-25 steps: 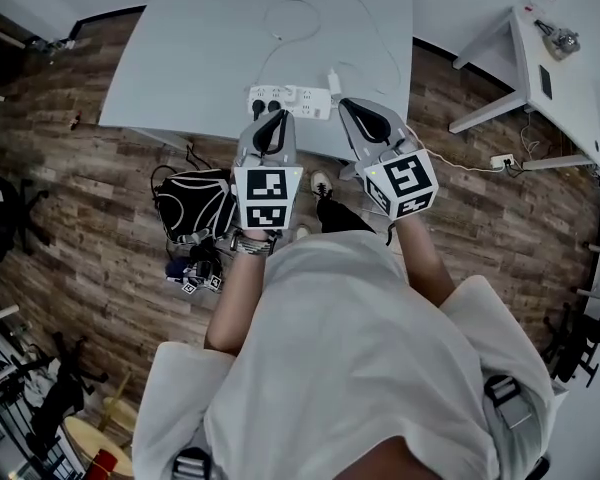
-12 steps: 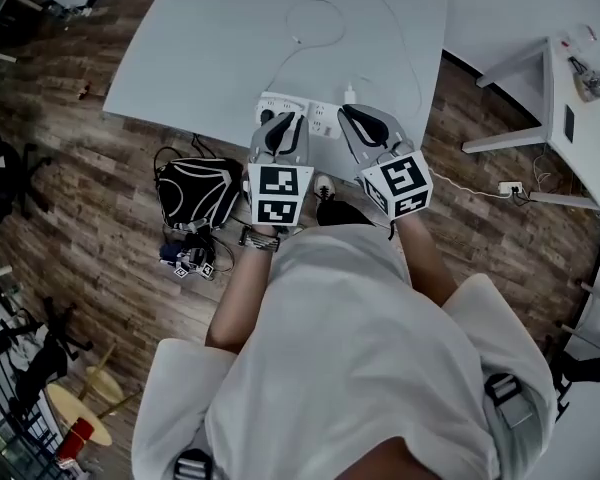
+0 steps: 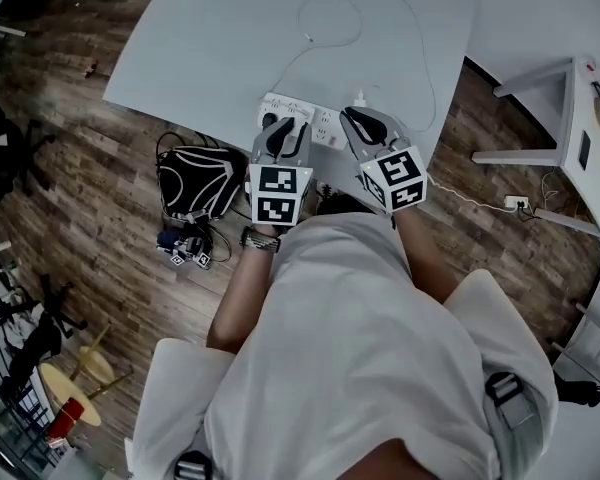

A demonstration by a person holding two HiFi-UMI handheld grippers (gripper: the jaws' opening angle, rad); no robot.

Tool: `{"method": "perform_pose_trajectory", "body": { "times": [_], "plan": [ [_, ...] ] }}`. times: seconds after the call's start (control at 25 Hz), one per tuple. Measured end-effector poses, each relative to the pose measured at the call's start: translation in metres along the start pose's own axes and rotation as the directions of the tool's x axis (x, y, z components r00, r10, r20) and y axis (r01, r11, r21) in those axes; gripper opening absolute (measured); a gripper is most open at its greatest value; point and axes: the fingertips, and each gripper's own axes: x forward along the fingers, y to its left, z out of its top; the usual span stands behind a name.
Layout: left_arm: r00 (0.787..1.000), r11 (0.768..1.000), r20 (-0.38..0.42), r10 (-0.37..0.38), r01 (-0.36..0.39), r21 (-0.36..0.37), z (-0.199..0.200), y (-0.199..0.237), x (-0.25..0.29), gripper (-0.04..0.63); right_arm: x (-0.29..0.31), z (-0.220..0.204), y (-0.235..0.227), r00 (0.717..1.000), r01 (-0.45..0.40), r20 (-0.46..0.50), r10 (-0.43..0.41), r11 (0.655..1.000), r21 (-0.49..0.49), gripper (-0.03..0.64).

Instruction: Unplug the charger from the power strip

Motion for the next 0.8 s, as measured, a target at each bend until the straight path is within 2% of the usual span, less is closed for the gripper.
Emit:
{"method": "perform_pose_trajectory", "body": {
  "times": [0.56, 0.8],
  "plan": [
    [0.995, 0.999, -0.103, 0.013, -0.016, -0.03, -0.027, 0.006, 0.036, 0.132, 0.032, -0.03, -0.01, 0.991, -0.085, -0.1, 0.087, 0.996, 0.027, 0.038],
    [0.988, 0.999, -0.151, 0.014, -0.02, -0.04, -0.04, 0.012, 0.05, 0.14, 0.047, -0.054, -0.014, 0.978, -0.104, -0.177, 0.107, 0.994, 0.027, 0.06]
  ]
}}
